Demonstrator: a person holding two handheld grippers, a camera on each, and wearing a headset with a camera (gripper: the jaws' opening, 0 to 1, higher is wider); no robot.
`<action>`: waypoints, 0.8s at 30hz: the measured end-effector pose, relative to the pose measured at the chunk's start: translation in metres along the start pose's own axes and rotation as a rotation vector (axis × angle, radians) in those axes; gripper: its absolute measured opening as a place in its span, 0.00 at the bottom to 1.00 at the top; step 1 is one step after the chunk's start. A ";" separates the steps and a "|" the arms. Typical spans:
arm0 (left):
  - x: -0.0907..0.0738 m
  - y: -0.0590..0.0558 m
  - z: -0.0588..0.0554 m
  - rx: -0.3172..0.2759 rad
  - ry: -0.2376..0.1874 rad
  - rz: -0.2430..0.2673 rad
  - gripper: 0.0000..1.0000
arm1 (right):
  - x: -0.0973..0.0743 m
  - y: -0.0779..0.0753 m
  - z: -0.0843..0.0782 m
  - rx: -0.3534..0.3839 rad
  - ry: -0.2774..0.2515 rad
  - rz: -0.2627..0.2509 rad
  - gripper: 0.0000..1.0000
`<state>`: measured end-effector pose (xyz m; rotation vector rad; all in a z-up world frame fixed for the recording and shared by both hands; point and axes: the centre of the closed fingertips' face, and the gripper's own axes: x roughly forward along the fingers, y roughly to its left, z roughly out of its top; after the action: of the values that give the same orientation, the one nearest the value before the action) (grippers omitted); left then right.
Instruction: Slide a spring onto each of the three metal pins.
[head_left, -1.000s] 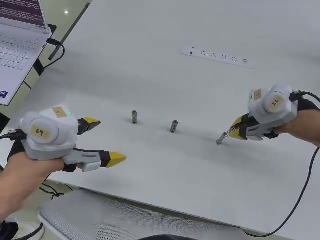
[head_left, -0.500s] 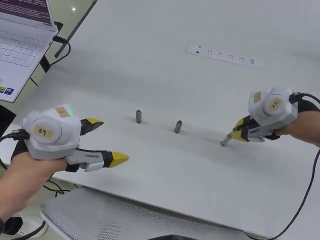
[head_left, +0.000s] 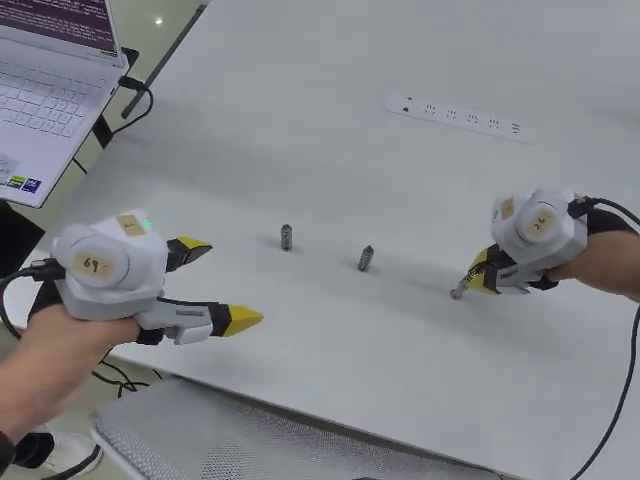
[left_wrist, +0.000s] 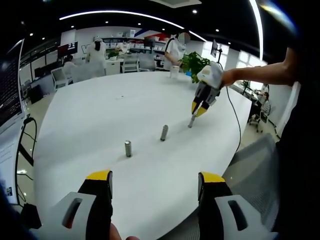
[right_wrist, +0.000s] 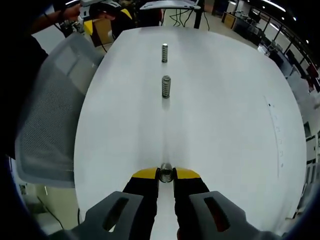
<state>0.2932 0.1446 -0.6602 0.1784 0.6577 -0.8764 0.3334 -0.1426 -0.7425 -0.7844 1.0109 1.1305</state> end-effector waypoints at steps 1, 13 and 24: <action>0.000 0.000 -0.001 0.000 0.002 0.000 0.66 | 0.002 0.000 -0.002 -0.002 0.007 0.004 0.09; -0.003 0.004 -0.004 -0.023 0.000 0.017 0.66 | 0.016 0.003 -0.006 -0.023 0.052 0.017 0.09; -0.006 0.006 -0.005 -0.027 0.002 0.022 0.66 | 0.023 0.004 -0.011 -0.039 0.086 0.026 0.09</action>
<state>0.2927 0.1545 -0.6615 0.1617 0.6678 -0.8459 0.3295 -0.1433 -0.7682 -0.8588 1.0761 1.1494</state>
